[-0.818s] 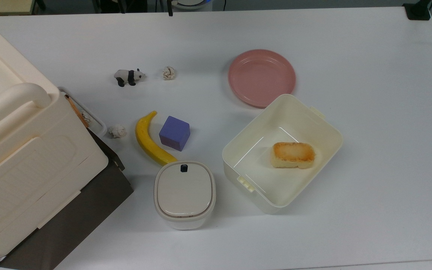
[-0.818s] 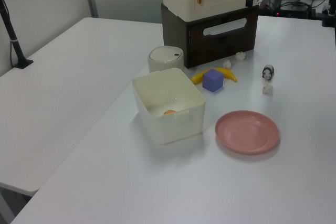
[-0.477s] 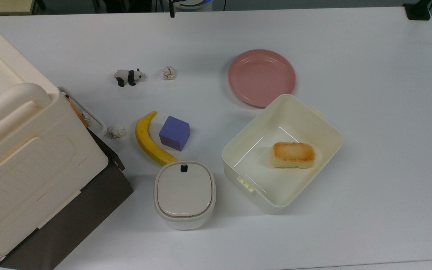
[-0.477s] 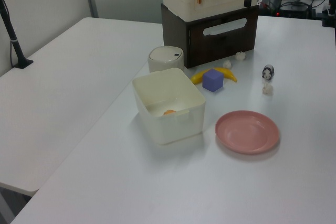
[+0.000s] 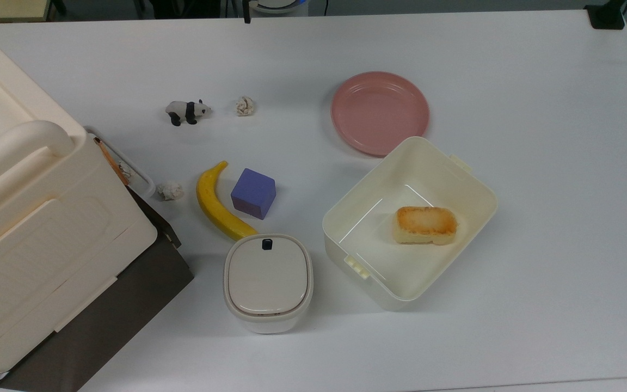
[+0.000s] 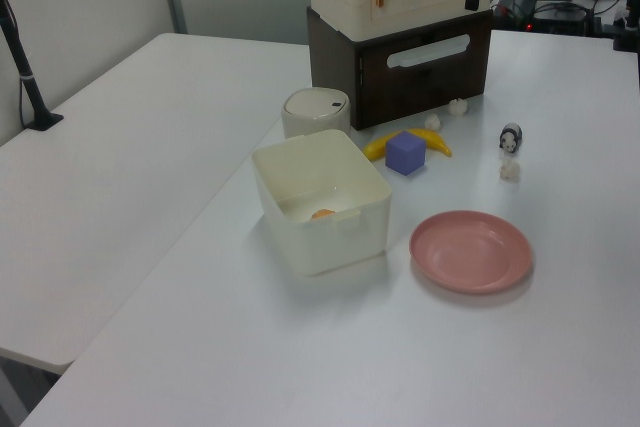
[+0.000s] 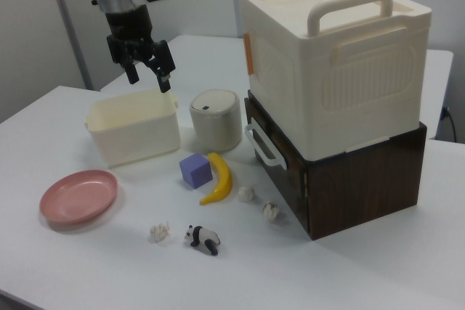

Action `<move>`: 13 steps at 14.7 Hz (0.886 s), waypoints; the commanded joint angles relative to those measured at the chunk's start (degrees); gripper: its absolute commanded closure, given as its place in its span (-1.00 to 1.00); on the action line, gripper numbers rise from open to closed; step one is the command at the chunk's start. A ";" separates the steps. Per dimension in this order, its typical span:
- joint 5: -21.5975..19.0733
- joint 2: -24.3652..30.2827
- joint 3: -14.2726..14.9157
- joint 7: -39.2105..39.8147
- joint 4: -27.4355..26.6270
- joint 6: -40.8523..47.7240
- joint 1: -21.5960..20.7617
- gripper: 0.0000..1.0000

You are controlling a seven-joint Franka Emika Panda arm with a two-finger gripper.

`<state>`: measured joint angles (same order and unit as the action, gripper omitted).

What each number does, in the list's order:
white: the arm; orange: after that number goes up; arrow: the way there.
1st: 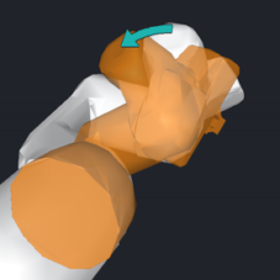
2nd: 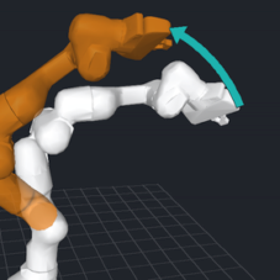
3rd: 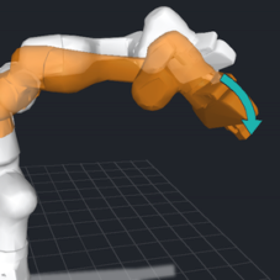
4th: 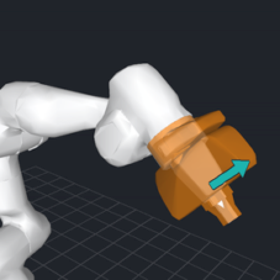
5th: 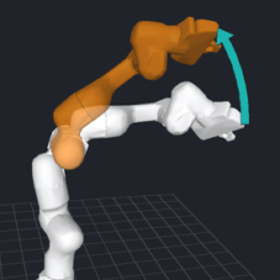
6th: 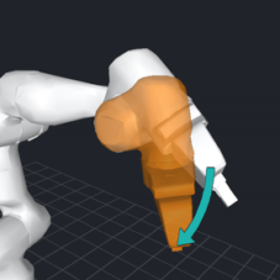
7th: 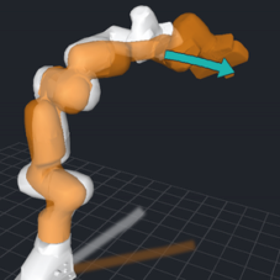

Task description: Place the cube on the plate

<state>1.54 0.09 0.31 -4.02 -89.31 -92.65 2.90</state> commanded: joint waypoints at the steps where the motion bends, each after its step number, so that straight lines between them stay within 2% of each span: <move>1: 0.75 1.14 0.48 1.29 0.19 1.77 -0.17 -1.00; 13: 0.66 1.32 0.57 3.31 0.11 4.24 0.97 -1.00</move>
<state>1.54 0.67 0.48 -2.48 -89.21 -89.67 3.67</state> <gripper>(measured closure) 0.000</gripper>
